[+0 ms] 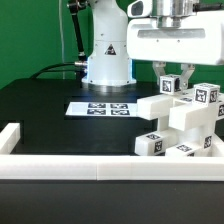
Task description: Assemble chair
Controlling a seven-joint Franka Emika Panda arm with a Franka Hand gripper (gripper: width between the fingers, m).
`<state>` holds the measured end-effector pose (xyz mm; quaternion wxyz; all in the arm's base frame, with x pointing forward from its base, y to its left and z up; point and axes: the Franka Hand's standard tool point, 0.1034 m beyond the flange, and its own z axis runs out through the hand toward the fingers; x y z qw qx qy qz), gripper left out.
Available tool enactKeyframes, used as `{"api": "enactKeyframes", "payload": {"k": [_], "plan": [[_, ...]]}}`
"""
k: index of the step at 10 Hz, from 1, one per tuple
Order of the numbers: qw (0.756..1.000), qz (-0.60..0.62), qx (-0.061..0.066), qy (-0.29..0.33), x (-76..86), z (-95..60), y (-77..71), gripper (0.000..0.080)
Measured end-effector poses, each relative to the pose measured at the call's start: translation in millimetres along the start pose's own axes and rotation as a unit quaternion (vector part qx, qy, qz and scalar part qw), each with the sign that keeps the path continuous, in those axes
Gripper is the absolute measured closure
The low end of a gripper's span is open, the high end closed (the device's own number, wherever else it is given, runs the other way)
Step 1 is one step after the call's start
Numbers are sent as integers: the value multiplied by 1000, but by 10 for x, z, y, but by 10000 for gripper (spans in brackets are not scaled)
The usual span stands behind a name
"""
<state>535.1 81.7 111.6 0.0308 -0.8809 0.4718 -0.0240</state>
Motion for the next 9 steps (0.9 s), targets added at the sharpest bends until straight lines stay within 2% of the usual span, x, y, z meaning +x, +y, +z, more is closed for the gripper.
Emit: {"api": "enactKeyframes", "payload": {"k": [2, 4, 5, 6, 7, 9], "plan": [[997, 72, 1, 0, -4, 1, -6, 527], [998, 66, 1, 0, -7, 3, -6, 527], [999, 48, 1, 0, -8, 3, -6, 330], [999, 39, 1, 0, -17, 2, -11, 211], [1000, 20, 1, -1, -31, 3, -17, 169], [993, -119, 1, 1, -39, -11, -28, 153]]}}
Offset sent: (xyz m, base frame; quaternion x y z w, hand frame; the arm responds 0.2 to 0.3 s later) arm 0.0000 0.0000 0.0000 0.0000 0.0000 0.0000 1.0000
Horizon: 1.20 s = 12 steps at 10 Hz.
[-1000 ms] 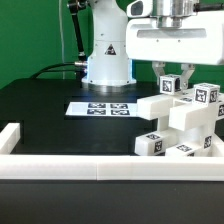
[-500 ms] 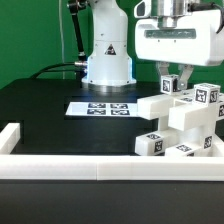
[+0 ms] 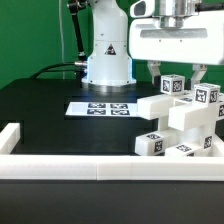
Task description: Assemble chair
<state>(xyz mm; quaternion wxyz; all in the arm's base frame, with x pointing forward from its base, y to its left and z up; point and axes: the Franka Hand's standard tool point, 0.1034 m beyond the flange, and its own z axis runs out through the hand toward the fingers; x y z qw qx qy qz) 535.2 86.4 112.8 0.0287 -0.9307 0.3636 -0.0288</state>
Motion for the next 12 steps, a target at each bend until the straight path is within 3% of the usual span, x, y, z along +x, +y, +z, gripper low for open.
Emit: {"api": "enactKeyframes", "payload": {"k": [6, 12], "plan": [[970, -241, 1, 0, -12, -6, -13, 151], [908, -418, -4, 2, 27, -7, 16, 151]]}}
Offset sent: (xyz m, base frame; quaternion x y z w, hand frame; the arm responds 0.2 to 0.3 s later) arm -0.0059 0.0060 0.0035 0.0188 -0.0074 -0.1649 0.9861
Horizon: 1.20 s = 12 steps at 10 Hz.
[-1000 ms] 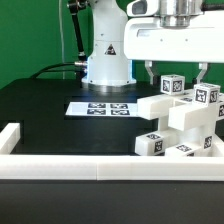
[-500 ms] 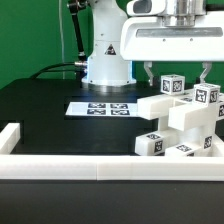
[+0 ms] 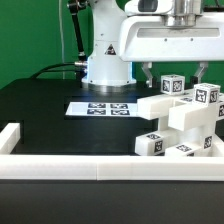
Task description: Assemble chair
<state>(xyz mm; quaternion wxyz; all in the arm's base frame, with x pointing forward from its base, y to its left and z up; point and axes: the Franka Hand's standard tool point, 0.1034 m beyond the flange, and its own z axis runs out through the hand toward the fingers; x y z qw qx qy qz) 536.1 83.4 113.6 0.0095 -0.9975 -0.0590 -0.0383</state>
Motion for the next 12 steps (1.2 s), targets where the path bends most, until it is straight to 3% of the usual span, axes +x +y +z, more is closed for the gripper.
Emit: {"api": "enactKeyframes", "payload": {"k": [3, 5, 6, 7, 9, 12], "plan": [[995, -100, -8, -1, 5, -3, 20, 151], [995, -101, -8, -2, 1, 4, 27, 417], [995, -101, -8, -2, 0, 6, 27, 417], [995, -95, -8, -3, -1, 9, 28, 527], [997, -75, -8, -3, -4, 14, 29, 527], [998, 54, -10, -2, 2, 23, 59, 527]]}}
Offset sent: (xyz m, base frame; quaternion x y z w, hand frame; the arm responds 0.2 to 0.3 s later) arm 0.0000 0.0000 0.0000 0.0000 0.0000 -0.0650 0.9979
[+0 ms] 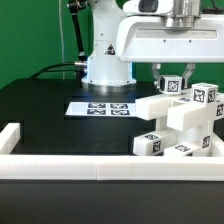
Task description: Assemble chair
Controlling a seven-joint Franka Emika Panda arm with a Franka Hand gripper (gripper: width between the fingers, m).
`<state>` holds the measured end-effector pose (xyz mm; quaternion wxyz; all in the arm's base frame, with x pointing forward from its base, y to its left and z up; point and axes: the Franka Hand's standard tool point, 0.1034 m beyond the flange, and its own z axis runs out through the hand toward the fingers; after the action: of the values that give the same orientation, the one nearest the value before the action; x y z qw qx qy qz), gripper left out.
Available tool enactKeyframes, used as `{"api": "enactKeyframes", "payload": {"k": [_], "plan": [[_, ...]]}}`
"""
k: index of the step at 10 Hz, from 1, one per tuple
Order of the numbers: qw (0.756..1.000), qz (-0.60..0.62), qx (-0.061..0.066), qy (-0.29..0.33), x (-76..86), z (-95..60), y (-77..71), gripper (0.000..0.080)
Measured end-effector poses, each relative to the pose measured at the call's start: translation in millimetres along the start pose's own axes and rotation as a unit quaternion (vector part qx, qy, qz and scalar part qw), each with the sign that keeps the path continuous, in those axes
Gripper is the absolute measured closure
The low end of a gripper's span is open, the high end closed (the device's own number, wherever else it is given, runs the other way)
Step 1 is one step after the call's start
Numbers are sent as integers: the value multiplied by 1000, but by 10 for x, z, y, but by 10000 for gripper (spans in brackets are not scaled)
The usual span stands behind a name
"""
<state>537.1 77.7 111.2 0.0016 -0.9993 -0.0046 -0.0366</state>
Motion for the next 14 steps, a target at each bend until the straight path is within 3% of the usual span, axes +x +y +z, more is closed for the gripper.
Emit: {"api": "enactKeyframes", "payload": {"k": [3, 7, 9, 12, 13, 14], "plan": [[986, 164, 1, 2, 0, 3, -11, 527], [936, 353, 12, 0, 13, 10, 2, 527], [914, 405, 11, 0, 35, 15, 14, 527], [860, 510, 15, -4, 33, 15, 8, 527], [856, 517, 15, -5, 34, 15, 6, 527], [852, 523, 15, -5, 32, 18, 1, 474]]}}
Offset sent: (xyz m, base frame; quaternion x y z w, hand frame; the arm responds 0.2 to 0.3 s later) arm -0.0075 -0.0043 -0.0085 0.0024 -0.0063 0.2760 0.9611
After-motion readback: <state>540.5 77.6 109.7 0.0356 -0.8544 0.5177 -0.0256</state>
